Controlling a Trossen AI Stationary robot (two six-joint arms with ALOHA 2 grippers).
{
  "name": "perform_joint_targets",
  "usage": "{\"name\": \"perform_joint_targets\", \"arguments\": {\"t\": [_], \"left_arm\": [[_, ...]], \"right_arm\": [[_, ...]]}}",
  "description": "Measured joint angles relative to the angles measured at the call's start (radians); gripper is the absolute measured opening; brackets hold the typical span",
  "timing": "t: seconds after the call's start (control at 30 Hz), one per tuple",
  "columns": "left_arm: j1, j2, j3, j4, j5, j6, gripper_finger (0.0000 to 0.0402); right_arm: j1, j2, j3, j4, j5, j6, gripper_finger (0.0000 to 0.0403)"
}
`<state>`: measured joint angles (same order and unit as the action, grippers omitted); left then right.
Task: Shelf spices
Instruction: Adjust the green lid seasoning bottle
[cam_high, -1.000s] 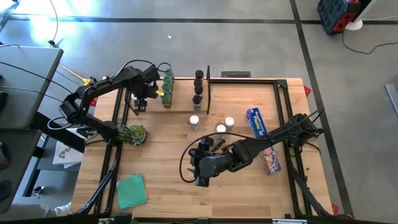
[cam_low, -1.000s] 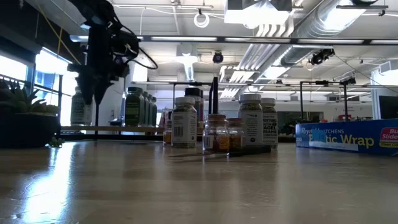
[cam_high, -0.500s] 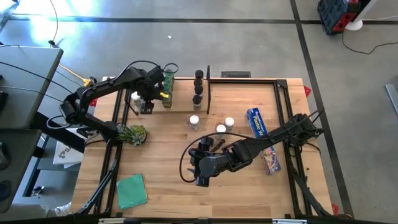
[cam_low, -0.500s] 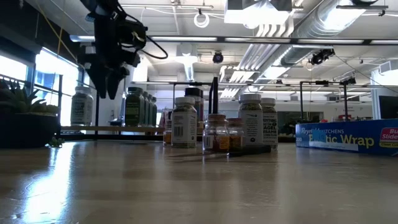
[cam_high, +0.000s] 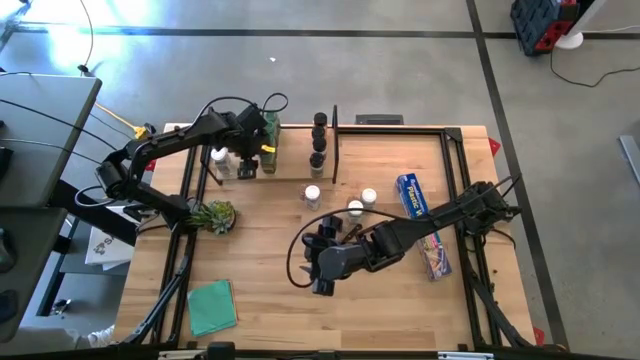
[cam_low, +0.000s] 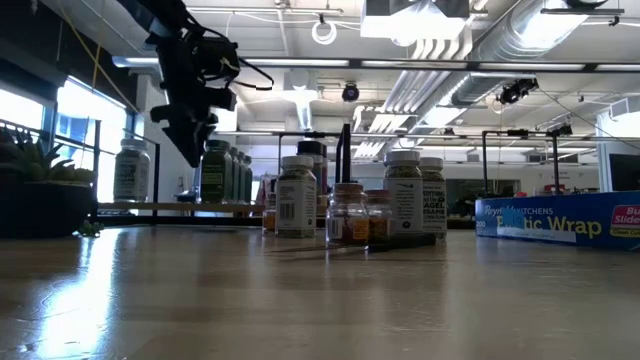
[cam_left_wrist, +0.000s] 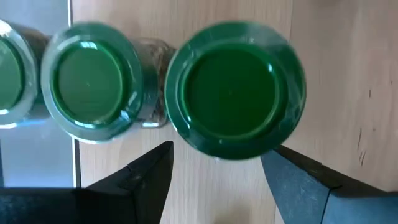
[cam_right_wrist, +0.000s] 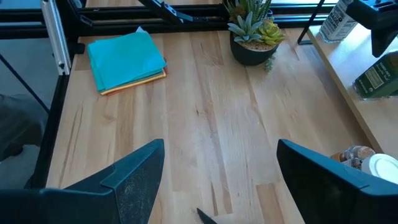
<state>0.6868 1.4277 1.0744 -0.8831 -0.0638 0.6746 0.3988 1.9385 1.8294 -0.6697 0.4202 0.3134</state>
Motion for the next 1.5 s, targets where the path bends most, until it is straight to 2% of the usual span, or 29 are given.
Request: {"name": "perform_joint_targets", "arguments": {"t": [0.47, 0.8, 1.0, 1.5], "left_arm": [[0.000, 0.000, 0.000, 0.013, 0.029, -0.009, 0.0239], [0.031, 0.000, 0.000, 0.044, -0.026, 0.013, 0.0239], [0.039, 0.000, 0.000, 0.044, 0.029, 0.018, 0.0239], [0.039, 0.000, 0.000, 0.069, 0.033, 0.044, 0.0239]], "right_arm": [[0.000, 0.000, 0.000, 0.000, 0.000, 0.000, 0.0306], [0.000, 0.000, 0.000, 0.000, -0.002, 0.002, 0.0306], [0.000, 0.000, 0.000, 0.000, -0.003, 0.003, 0.0306], [0.000, 0.000, 0.000, 0.000, -0.003, 0.001, 0.0306]]}}
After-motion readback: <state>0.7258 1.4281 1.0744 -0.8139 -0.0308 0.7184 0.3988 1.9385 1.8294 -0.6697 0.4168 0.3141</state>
